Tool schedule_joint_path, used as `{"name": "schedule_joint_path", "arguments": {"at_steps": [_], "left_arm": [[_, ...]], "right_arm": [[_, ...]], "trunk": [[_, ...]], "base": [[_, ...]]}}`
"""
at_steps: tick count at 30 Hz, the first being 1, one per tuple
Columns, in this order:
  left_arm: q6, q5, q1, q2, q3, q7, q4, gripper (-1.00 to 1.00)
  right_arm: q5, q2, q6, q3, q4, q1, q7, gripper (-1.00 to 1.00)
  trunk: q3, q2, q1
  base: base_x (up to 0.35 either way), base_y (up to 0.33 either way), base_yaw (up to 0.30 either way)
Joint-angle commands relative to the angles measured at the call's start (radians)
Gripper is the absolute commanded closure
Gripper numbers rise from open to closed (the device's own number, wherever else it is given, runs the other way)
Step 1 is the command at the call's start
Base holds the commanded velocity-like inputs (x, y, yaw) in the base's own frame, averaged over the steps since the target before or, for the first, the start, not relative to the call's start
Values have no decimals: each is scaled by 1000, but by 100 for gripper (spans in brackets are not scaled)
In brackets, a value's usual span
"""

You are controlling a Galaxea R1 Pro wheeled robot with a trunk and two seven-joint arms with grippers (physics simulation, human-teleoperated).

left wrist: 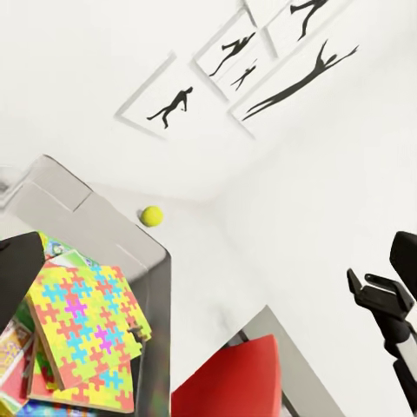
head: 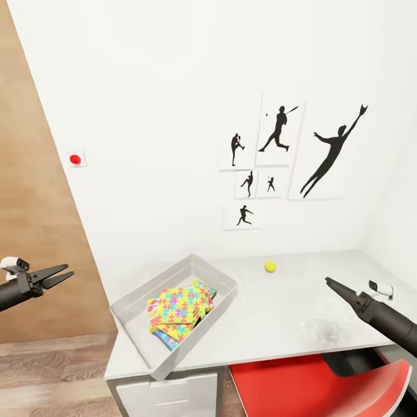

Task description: Put all the toys in the child's room - the three board games (two on the bed and one on the table), the two jigsaw puzzles on the table, and the tennis ball on the table - inside the toy box on the table in the child's room.

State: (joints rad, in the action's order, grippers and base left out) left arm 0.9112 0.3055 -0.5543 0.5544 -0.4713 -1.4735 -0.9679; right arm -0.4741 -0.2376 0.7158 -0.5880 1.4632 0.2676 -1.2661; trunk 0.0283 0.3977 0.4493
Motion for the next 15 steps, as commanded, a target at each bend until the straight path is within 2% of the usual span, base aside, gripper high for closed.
{"name": "schedule_joint_path", "arguments": {"at_steps": [1,6,15], "left_arm": [[10,0,-1,0,0,-3,0,-100],[9,-2,-1,-5,-1,-3,0,-100],[9,-2,-1,-7,-1,-4,0,-100]], "right_arm": [[-4,0,8,0,0,1,7,-100],[-4,0,8,1,1,1,21,-100],[-5,0,9,1,2,1,26,-100]], "trunk": [[2,2,1],[1,2,1],[1,2,1]], "base": [[-10,-125,65],[-4,-113,27],[-1,-40,4]]}}
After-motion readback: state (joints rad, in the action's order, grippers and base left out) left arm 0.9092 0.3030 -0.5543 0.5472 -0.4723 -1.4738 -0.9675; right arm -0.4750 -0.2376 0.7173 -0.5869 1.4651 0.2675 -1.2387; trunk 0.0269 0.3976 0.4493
